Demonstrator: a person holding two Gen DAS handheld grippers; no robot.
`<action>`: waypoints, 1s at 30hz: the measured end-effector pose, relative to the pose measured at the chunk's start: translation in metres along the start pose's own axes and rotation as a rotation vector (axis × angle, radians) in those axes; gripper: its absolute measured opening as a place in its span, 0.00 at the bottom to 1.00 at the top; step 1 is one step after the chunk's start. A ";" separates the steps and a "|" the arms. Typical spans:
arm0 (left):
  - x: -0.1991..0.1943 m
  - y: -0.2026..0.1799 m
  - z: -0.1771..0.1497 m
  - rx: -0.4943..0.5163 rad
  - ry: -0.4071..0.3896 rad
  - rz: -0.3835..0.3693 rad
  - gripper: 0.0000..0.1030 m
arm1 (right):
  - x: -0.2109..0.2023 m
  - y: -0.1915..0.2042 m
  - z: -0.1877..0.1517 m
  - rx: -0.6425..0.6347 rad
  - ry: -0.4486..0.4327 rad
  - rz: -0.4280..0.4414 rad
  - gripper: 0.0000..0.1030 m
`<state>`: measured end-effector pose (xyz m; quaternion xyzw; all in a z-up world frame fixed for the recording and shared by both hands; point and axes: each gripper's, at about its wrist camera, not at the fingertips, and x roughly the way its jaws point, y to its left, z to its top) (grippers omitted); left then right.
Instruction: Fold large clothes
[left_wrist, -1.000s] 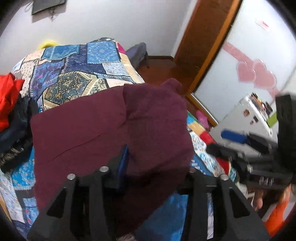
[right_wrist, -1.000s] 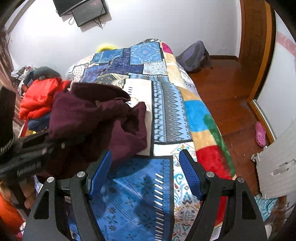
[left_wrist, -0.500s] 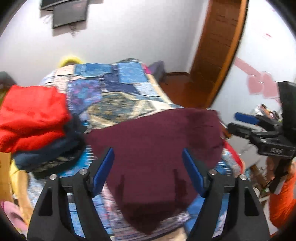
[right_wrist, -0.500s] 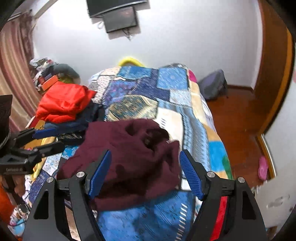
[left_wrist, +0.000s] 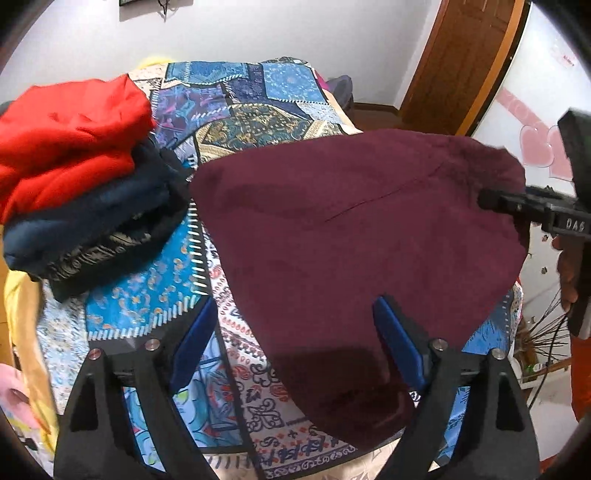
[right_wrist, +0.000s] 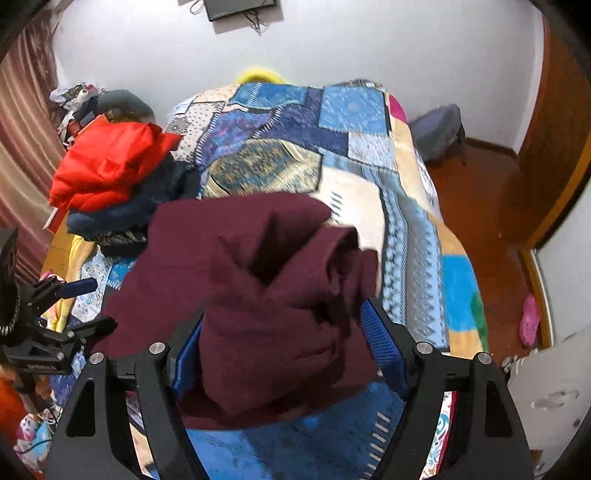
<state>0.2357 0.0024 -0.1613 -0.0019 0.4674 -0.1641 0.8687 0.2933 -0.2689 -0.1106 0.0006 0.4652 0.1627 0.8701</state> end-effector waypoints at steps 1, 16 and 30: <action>0.004 0.001 -0.002 -0.009 0.010 -0.011 0.89 | 0.003 -0.003 -0.005 0.006 0.009 -0.002 0.82; -0.004 0.006 0.004 0.006 -0.012 0.043 0.89 | -0.006 0.004 -0.002 0.019 0.027 -0.001 0.85; 0.039 0.058 0.011 -0.276 0.111 -0.146 0.89 | 0.026 -0.041 0.003 0.210 0.111 0.187 0.87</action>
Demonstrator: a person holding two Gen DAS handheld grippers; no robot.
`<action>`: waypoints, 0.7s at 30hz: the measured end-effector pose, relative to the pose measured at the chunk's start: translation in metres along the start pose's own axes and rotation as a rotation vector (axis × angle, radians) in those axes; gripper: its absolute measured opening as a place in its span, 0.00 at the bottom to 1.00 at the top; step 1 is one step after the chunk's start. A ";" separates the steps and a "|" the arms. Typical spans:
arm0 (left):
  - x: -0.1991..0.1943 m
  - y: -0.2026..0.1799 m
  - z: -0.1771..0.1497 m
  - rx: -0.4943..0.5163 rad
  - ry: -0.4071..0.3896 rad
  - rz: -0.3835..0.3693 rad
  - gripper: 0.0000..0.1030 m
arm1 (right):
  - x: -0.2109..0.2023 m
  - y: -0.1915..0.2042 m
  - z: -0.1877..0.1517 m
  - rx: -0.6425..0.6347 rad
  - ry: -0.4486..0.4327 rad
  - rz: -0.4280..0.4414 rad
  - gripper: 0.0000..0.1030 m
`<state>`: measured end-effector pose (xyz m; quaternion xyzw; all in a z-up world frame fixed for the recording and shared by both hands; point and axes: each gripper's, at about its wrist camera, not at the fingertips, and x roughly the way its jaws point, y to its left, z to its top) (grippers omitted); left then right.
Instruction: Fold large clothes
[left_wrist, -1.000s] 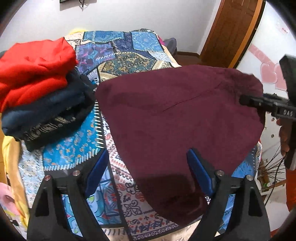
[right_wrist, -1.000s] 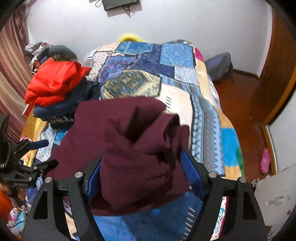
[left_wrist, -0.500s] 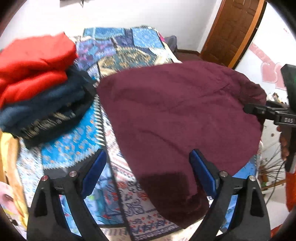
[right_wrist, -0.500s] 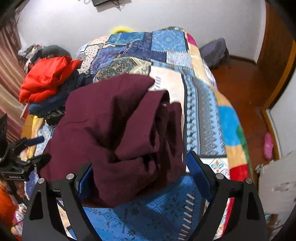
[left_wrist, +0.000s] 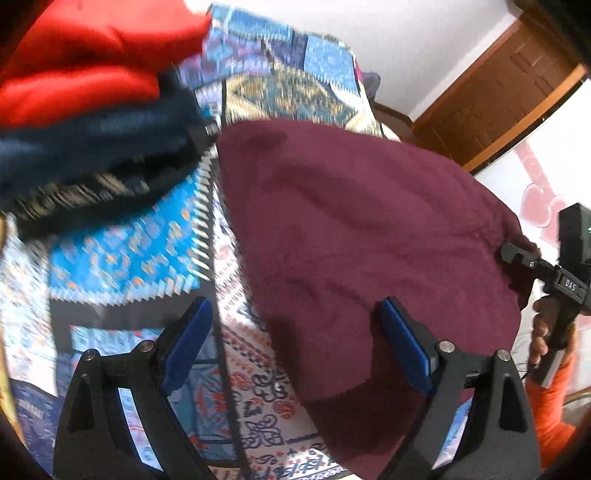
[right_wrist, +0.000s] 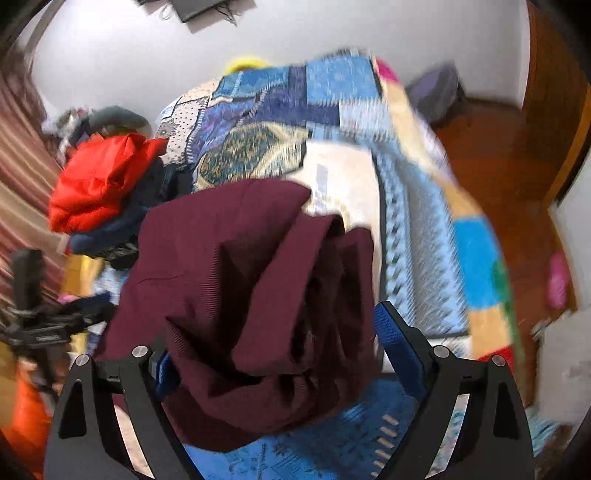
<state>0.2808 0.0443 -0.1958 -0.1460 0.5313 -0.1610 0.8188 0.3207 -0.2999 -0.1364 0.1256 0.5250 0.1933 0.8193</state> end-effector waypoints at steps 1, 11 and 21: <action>0.006 0.002 0.000 -0.018 0.017 -0.028 0.89 | 0.002 -0.006 -0.001 0.024 0.014 0.027 0.89; 0.055 0.027 0.007 -0.224 0.140 -0.296 0.95 | 0.033 -0.043 -0.008 0.200 0.165 0.246 1.00; 0.072 0.022 0.018 -0.255 0.138 -0.367 0.91 | 0.035 -0.044 -0.010 0.254 0.179 0.291 0.97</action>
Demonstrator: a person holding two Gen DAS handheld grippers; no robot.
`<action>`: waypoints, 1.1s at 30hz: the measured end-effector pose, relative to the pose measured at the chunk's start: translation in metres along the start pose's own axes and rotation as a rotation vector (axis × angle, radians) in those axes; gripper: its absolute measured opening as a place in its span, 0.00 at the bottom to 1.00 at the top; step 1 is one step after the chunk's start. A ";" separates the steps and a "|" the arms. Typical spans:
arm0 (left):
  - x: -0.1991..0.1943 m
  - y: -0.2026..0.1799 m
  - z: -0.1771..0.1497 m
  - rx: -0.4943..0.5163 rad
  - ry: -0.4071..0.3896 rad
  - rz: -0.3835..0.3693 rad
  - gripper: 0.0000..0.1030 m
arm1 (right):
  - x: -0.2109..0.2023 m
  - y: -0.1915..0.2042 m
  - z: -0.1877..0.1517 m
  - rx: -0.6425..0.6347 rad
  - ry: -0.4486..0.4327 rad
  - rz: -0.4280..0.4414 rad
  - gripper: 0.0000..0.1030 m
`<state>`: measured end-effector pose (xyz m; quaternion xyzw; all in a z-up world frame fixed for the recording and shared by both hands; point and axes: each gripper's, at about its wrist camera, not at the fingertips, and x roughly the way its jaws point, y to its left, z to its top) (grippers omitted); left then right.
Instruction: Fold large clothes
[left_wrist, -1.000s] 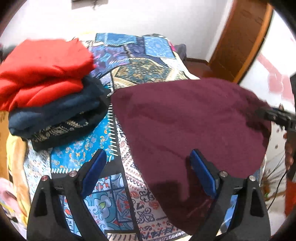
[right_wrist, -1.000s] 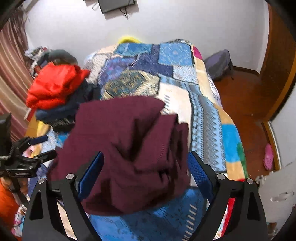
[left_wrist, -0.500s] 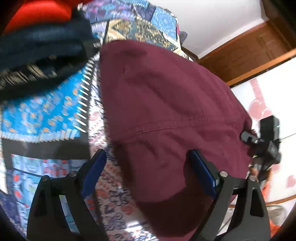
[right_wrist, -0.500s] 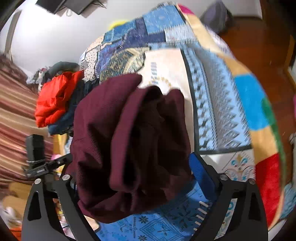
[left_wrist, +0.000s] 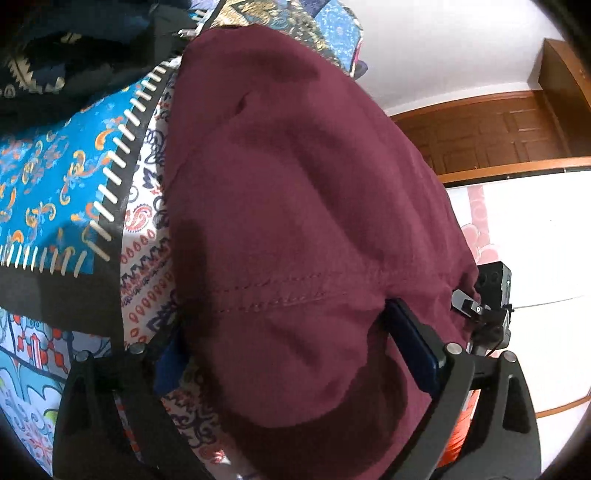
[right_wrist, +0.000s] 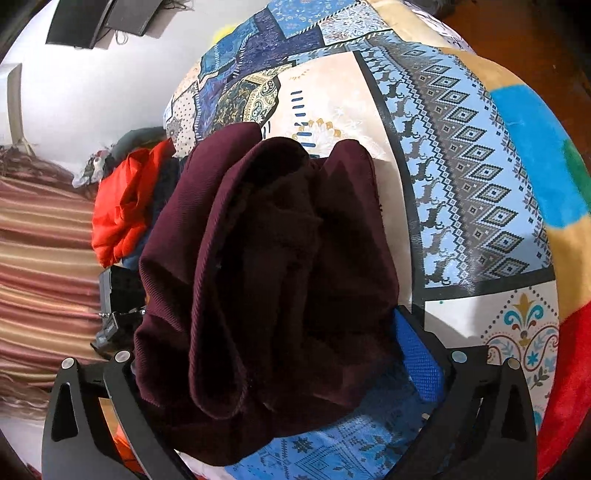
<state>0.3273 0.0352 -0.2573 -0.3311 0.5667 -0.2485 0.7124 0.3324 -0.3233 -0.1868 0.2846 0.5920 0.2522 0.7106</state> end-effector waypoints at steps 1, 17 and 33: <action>-0.001 -0.002 0.004 0.006 -0.005 -0.002 0.89 | -0.001 0.001 0.001 0.002 0.001 0.007 0.91; -0.081 -0.069 0.011 0.200 -0.188 0.013 0.37 | -0.028 0.058 0.009 -0.101 -0.064 0.002 0.42; -0.286 -0.113 0.066 0.369 -0.557 0.036 0.36 | -0.026 0.246 0.080 -0.437 -0.241 0.122 0.41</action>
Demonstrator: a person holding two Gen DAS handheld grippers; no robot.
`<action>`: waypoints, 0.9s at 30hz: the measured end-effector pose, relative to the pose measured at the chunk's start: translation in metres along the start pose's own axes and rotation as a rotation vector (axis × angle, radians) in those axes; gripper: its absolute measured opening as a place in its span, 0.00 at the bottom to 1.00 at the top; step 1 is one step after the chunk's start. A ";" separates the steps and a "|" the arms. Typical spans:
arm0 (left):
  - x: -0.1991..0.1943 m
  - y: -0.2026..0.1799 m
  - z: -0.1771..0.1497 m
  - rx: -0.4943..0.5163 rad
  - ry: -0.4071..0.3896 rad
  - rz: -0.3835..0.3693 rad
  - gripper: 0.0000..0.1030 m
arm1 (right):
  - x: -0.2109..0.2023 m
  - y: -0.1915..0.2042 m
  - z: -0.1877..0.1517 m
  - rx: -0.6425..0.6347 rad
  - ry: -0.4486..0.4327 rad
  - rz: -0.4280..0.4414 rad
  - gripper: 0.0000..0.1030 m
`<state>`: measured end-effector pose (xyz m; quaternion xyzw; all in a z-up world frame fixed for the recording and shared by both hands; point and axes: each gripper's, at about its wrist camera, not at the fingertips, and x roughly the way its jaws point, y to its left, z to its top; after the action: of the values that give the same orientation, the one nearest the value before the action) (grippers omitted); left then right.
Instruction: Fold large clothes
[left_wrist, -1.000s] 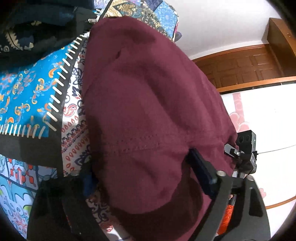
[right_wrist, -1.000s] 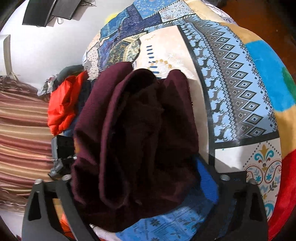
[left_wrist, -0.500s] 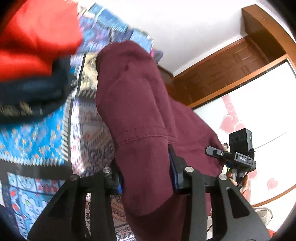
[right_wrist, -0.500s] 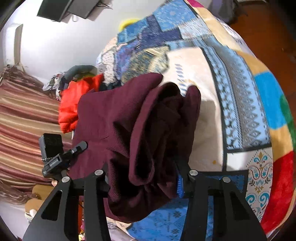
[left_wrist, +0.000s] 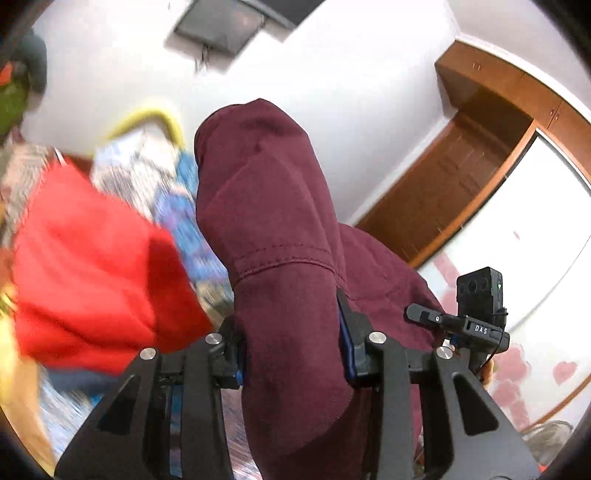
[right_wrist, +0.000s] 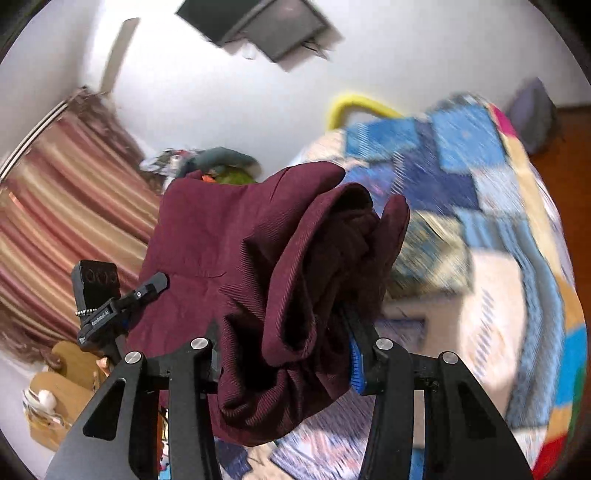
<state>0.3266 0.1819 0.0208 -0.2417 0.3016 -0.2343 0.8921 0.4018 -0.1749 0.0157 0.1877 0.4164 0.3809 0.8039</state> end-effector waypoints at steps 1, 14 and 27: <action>-0.010 0.006 0.013 0.007 -0.024 0.013 0.36 | 0.008 0.005 0.005 -0.013 -0.004 0.013 0.41; -0.008 0.177 0.066 -0.086 -0.006 0.239 0.37 | 0.217 0.008 0.033 -0.001 0.126 0.101 0.41; 0.012 0.238 0.044 -0.095 0.027 0.382 0.67 | 0.270 -0.015 0.011 -0.022 0.191 -0.024 0.57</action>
<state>0.4287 0.3718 -0.0898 -0.2187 0.3647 -0.0494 0.9037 0.5156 0.0228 -0.1291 0.1367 0.4895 0.3917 0.7670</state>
